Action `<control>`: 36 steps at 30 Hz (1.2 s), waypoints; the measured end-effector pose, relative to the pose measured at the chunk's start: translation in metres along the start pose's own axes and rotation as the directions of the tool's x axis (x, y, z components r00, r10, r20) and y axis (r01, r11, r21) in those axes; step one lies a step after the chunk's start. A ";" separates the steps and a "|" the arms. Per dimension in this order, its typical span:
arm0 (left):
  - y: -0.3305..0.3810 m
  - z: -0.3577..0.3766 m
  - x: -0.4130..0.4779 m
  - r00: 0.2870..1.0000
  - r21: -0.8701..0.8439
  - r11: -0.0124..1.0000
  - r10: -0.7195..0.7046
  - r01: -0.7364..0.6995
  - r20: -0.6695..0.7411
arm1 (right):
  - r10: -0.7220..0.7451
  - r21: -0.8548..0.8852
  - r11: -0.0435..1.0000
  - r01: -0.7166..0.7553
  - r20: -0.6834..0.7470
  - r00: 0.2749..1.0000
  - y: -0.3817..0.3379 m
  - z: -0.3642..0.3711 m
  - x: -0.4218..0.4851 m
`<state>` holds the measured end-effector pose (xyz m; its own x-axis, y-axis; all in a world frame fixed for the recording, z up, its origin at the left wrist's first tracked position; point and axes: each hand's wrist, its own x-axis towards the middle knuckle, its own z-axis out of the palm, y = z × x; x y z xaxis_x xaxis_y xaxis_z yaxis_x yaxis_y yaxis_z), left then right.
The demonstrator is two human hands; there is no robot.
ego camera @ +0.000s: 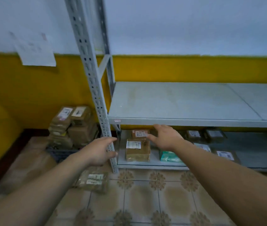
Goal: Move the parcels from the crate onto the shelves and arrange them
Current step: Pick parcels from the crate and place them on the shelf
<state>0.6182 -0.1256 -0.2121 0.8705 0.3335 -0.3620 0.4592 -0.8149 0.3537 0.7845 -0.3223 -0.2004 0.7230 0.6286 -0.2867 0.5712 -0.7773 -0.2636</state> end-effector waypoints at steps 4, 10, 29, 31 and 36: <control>-0.024 -0.035 -0.072 0.996 -0.003 0.999 -0.051 0.051 -0.072 | -0.137 -0.050 0.990 0.135 -0.031 0.990 -0.066 -0.029 -0.026; -0.097 -0.050 -0.159 0.973 0.012 0.987 -0.154 0.158 -0.174 | -0.288 -0.118 0.953 0.280 -0.057 0.956 -0.169 -0.027 -0.047; -0.328 -0.007 -0.201 0.934 -0.124 0.927 -0.342 0.353 0.100 | -0.269 -0.134 0.940 0.313 0.272 0.924 -0.370 0.127 0.021; -0.343 -0.001 -0.172 0.927 -0.139 0.920 -0.349 0.366 0.134 | -0.242 -0.112 0.952 0.286 0.300 0.923 -0.364 0.141 0.055; -0.380 0.016 -0.093 0.889 -0.177 0.886 -0.378 0.428 0.259 | -0.156 -0.072 0.977 0.200 0.395 0.905 -0.351 0.185 0.152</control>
<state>0.3596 0.1455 -0.3269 0.5542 0.4818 -0.6787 0.8111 -0.4956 0.3106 0.6218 0.0510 -0.3216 0.4115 0.7010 -0.5824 0.7306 -0.6357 -0.2490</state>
